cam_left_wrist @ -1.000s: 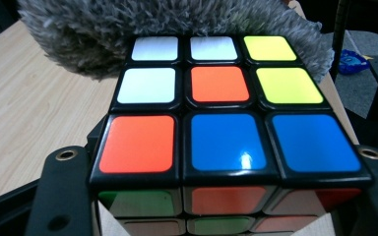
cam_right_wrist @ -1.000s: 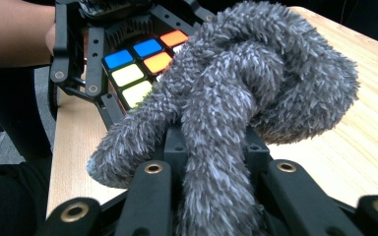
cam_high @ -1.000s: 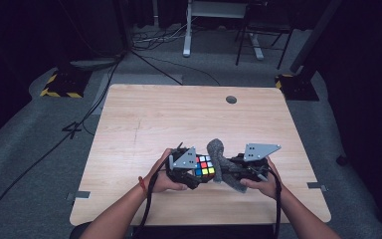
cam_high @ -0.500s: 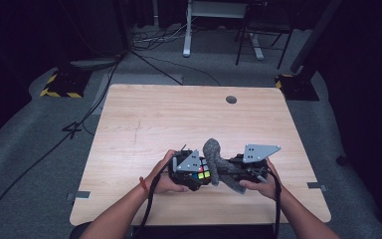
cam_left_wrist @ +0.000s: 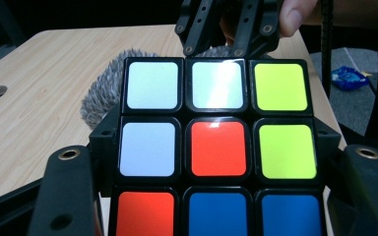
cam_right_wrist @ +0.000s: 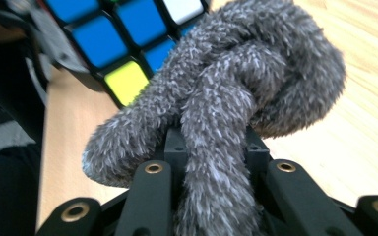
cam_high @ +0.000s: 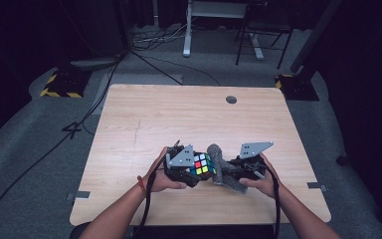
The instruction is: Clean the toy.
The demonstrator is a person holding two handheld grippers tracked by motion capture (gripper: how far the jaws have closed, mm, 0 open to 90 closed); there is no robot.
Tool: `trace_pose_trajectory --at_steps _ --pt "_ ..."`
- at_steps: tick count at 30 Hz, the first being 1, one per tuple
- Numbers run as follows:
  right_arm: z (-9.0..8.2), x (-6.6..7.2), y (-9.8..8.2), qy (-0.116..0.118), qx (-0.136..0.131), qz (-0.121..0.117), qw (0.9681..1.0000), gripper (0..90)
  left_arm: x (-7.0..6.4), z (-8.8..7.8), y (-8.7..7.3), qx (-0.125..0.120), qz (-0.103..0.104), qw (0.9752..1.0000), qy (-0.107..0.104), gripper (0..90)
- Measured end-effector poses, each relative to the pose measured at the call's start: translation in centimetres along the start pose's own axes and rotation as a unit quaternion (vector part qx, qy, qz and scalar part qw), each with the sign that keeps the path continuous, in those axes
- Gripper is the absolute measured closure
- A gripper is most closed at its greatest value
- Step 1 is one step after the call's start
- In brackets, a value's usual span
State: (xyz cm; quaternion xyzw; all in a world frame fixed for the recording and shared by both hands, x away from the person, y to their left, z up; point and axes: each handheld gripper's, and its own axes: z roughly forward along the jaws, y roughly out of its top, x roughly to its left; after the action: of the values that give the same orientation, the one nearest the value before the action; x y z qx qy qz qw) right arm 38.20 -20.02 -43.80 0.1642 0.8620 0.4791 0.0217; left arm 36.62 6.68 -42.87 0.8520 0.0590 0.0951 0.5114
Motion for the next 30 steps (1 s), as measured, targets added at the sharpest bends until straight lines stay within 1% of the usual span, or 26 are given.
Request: trace_pose_trajectory --at_steps 1,3,7,10,12,13,15,16,18,21,22,23,24,25,26,27,29,30 --pt "-0.1 0.1 0.1 0.007 -0.008 0.002 0.9999 73.4 0.0 0.0 -0.1 -0.001 0.0 1.0 -0.001 33.5" --pt "-0.3 0.3 0.2 0.01 -0.018 -0.002 0.9998 73.5 0.0 -0.1 -0.1 -0.005 -0.005 1.0 -0.005 33.5" --pt "-0.6 0.4 0.3 0.016 -0.04 0.003 0.9991 73.6 0.2 -0.3 -0.1 -0.014 -0.01 0.9998 -0.008 33.4" --pt "-0.8 0.4 0.4 0.017 -0.052 0.006 0.9985 73.6 0.3 -0.3 -0.2 -0.012 -0.011 0.9998 -0.009 33.2" --pt "-1.0 0.4 0.5 0.023 -0.064 0.01 0.9976 73.6 0.3 -0.2 -0.2 -0.007 -0.01 0.9999 -0.009 33.0" --pt "-1.1 0.5 0.6 0.023 -0.065 0.008 0.9976 73.6 0.2 -0.1 -0.2 -0.003 -0.005 1.0 -0.007 32.9" --pt "-1.2 0.6 0.7 0.023 -0.067 0.006 0.9975 73.7 0.1 0.0 -0.2 0.003 -0.004 1.0 -0.007 33.0" --pt "-1.2 0.7 0.8 0.021 -0.066 0.001 0.9976 73.6 0.1 0.0 -0.1 0.003 0.001 1.0 -0.005 33.0" --pt "-1.3 0.8 0.9 0.023 -0.069 0.002 0.9974 73.6 0.1 0.1 -0.1 0.007 0.001 1.0 -0.004 33.0" --pt "-1.5 0.9 1.1 0.023 -0.072 -0.002 0.9971 73.7 0.1 0.4 -0.3 0.021 0.002 0.9998 -0.003 33.0" --pt "-1.5 0.9 1.1 0.024 -0.073 -0.004 0.9971 73.7 0.0 0.6 -0.3 0.03 0.004 0.9995 -0.001 33.0" --pt "-1.6 1.1 1.2 0.028 -0.076 -0.007 0.9967 73.8 0.0 0.8 -0.4 0.033 0.006 0.9995 -0.002 33.0" --pt "-1.7 1.2 1.4 0.031 -0.078 -0.011 0.9964 73.8 -0.1 1.0 -0.5 0.034 0.002 0.9994 -0.008 33.0" --pt "-1.7 1.5 1.6 0.026 -0.072 -0.019 0.9969 73.8 -0.2 1.2 -0.4 0.042 0.01 0.999 -0.008 33.1" --pt "-1.6 1.7 1.7 0.022 -0.067 -0.026 0.9972 73.7 -0.4 1.3 -0.4 0.043 0.014 0.999 -0.006 33.1" --pt "-1.5 1.8 1.8 0.024 -0.067 -0.028 0.9971 73.7 -0.3 1.3 -0.4 0.041 0.011 0.9991 -0.008 33.1" --pt "-1.5 1.9 1.7 0.019 -0.066 -0.029 0.9972 73.8 -0.3 1.1 -0.4 0.04 0.017 0.9991 0.0 33.3" --pt "-1.5 1.8 1.7 0.015 -0.067 -0.028 0.9973 73.8 -0.2 0.9 -0.4 0.034 0.015 0.9993 -0.002 33.3"
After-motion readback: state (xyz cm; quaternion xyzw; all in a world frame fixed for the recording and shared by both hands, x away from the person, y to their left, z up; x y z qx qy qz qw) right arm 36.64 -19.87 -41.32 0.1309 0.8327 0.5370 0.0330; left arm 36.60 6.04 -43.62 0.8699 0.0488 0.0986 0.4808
